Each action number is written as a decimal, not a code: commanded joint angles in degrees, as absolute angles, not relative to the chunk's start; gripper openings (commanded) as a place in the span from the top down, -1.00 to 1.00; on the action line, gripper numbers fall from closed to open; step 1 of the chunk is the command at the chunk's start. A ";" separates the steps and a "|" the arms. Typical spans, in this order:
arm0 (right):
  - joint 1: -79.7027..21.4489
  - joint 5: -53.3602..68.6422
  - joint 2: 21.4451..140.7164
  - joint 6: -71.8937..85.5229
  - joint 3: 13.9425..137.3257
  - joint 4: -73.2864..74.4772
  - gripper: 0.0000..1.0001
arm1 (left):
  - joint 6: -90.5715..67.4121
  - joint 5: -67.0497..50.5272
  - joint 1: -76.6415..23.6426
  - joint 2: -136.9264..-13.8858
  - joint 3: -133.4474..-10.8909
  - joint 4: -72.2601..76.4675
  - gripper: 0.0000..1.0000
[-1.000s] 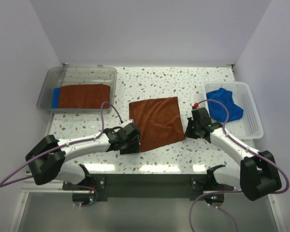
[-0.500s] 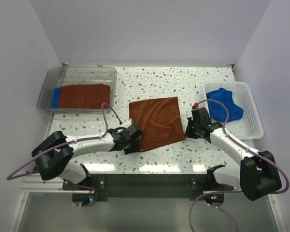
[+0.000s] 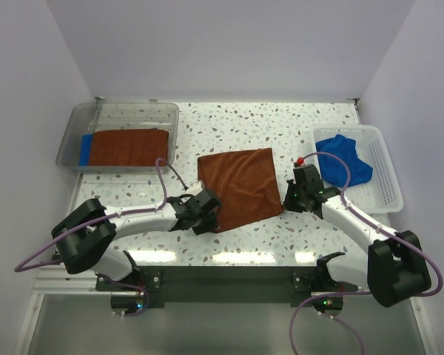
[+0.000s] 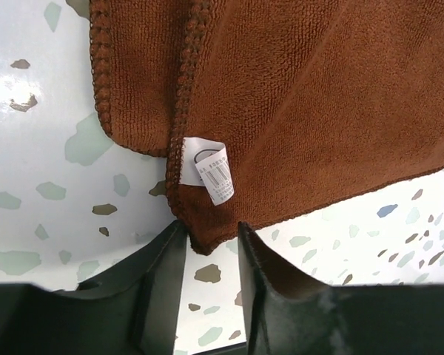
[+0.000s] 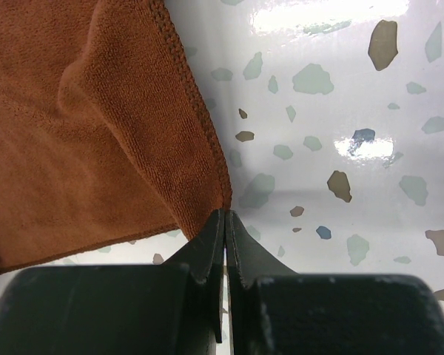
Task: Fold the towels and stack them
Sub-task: Fold the towel
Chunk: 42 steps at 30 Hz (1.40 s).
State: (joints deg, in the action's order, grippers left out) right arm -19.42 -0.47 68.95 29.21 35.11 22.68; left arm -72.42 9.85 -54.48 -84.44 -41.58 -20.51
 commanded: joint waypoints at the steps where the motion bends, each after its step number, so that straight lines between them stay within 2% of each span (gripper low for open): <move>1: -19.34 -0.26 68.56 28.56 34.98 21.97 1.00 | -74.18 10.28 -54.84 -85.25 -40.96 -19.42 0.25; 4: -19.34 -0.61 68.38 28.74 35.16 22.24 1.00 | -74.27 10.28 -54.84 -85.69 -41.04 -19.51 0.62; 5: -19.34 -0.70 68.29 28.74 35.24 22.32 1.00 | -74.18 10.37 -54.84 -85.43 -41.13 -19.77 0.88; 6: -19.34 -0.79 68.29 28.65 35.77 22.85 1.00 | -74.18 11.24 -54.84 -85.26 -41.39 -20.04 1.00; 11: -19.25 -2.36 67.41 28.13 39.72 25.83 1.00 | -69.27 15.90 -53.01 -81.48 -47.53 -26.00 1.00; 19: -18.90 -8.34 72.15 27.68 56.67 30.76 1.00 | -48.90 15.82 -36.84 -79.80 -65.00 -28.12 1.00; 29: -18.11 -11.69 86.82 27.61 81.00 28.04 1.00 | -33.49 6.34 -21.64 -91.74 -83.48 -24.79 1.00; 36: -16.09 -11.69 98.69 24.70 95.70 21.63 1.00 | -30.06 -2.19 -16.35 -105.02 -101.41 -23.56 1.00; 42: -14.24 -11.43 109.15 21.10 108.80 14.86 1.00 | -28.30 -7.55 -13.45 -115.29 -114.86 -16.28 1.00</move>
